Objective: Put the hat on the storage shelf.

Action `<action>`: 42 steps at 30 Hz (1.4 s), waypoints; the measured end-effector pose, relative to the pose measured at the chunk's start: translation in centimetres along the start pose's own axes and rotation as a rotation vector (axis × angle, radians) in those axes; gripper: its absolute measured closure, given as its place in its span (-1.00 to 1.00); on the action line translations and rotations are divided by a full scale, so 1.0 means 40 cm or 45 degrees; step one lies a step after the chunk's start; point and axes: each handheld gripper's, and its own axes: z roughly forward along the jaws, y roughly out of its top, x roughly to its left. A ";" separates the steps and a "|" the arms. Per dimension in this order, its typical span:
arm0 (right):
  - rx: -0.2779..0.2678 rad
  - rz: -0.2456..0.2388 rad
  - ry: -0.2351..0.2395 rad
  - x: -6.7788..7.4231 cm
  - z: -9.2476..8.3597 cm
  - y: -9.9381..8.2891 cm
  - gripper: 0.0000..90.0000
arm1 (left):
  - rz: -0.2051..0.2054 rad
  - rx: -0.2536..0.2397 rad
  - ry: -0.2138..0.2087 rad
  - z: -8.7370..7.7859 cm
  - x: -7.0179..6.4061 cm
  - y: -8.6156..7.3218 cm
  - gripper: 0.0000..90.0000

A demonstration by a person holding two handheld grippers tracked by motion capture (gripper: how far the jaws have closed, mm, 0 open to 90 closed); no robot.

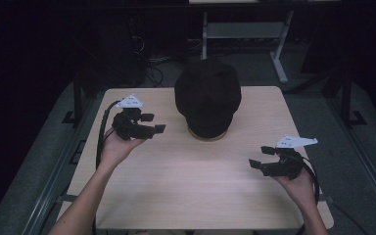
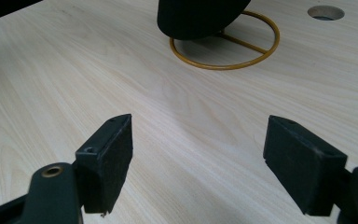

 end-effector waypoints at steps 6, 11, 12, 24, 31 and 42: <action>0.008 0.001 0.001 0.001 0.002 -0.001 -0.48 | -0.009 -0.001 0.000 0.001 -0.001 -0.024 -0.24; 0.011 0.000 0.001 0.001 0.004 -0.003 -0.48 | -0.011 0.003 0.005 -0.002 -0.001 -0.042 -0.25; 0.013 -0.003 -0.001 0.001 0.005 -0.003 -0.48 | -0.015 0.003 0.005 -0.002 -0.001 -0.044 -0.25; 0.025 -0.004 0.001 0.003 0.008 -0.007 -0.48 | -0.029 0.002 0.016 -0.006 -0.002 -0.089 -0.30; 0.027 -0.007 -0.001 0.004 0.008 -0.009 -0.48 | -0.031 0.000 0.019 -0.009 -0.009 -0.117 -0.32; 0.032 -0.004 -0.001 0.006 0.006 -0.014 -0.48 | -0.019 0.058 0.023 0.009 -0.022 -0.171 -0.36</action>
